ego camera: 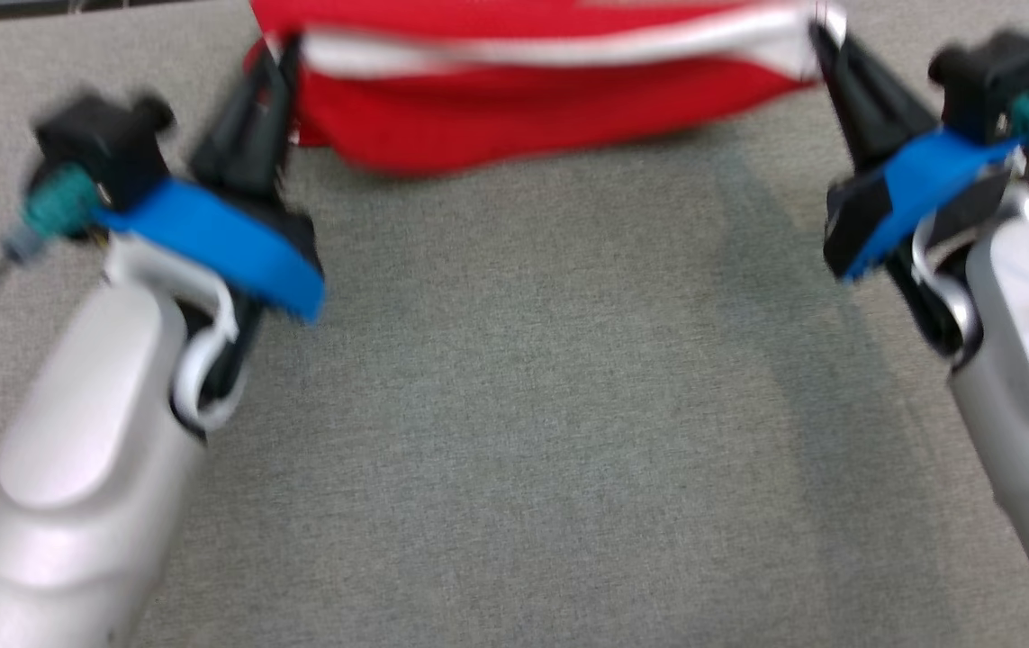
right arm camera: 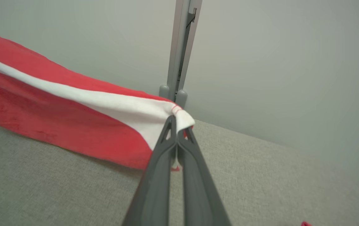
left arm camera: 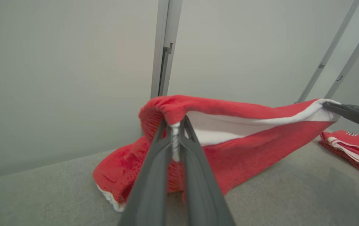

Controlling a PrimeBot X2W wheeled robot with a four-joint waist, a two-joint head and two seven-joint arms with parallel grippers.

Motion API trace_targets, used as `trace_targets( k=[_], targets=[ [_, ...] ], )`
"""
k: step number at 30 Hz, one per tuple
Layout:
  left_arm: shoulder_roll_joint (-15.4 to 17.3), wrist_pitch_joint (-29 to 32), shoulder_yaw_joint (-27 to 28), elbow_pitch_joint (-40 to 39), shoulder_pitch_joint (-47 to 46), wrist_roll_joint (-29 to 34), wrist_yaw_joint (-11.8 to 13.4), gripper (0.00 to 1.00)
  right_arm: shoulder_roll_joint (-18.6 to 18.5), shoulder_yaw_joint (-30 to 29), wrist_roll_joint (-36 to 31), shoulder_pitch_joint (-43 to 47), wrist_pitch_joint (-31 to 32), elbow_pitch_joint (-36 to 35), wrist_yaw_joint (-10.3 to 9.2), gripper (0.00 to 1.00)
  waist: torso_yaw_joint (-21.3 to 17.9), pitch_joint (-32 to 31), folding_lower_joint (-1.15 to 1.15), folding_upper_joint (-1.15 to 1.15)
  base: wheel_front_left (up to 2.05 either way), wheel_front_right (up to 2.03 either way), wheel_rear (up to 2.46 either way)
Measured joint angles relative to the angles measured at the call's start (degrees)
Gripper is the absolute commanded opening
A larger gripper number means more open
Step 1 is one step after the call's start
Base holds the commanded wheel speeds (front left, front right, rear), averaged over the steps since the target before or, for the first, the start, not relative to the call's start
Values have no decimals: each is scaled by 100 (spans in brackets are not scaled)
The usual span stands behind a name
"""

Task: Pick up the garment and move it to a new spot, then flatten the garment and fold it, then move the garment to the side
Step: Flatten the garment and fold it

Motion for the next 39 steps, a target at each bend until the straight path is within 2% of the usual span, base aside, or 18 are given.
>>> trace_targets(
  k=[6,11,16,19,24,27,29,34,39],
  targets=[
    [292,107,-667,-323,1505,-515,-21,0,-442,111,563,1594,964,-924,0,0,72,-583,-2,0,0,0,0],
    [704,883,-922,-1047,2703,-1062,44,0,-922,-57,840,2854,2027,-2337,-1,0,114,-1103,-3,0,0,0,0],
    [1213,1682,-977,-2457,3751,-1557,576,0,-1083,-665,1032,4266,3268,-3810,-1,0,87,-1441,-2,0,0,0,0],
    [1527,2024,-972,-3320,4287,-1757,950,0,-933,-1168,993,5083,3901,-4593,-1,0,91,-1474,-2,0,0,0,0],
    [1851,2409,-992,-4423,4959,-2017,1470,0,-560,-1873,808,5985,4710,-5614,-1,0,140,-1425,-1,0,0,0,0],
    [1908,2470,-907,-4718,5087,-2036,1745,0,-405,-2107,714,6184,4941,-5993,-1,0,191,-1380,-1,0,0,0,0],
    [1886,2403,-865,-4791,5101,-2037,1775,0,-416,-2158,634,6185,4983,-6100,-1,0,234,-1342,0,0,0,0,0],
    [1505,2179,-786,-4413,4681,-2037,1613,0,-782,-1788,612,5427,4722,-5936,-1,0,334,-1152,0,0,0,0,0],
    [1022,2167,-710,-3719,3783,-2020,1521,0,-1269,-1131,649,3950,4216,-5099,0,0,474,-906,1,0,0,0,0]
  ],
)
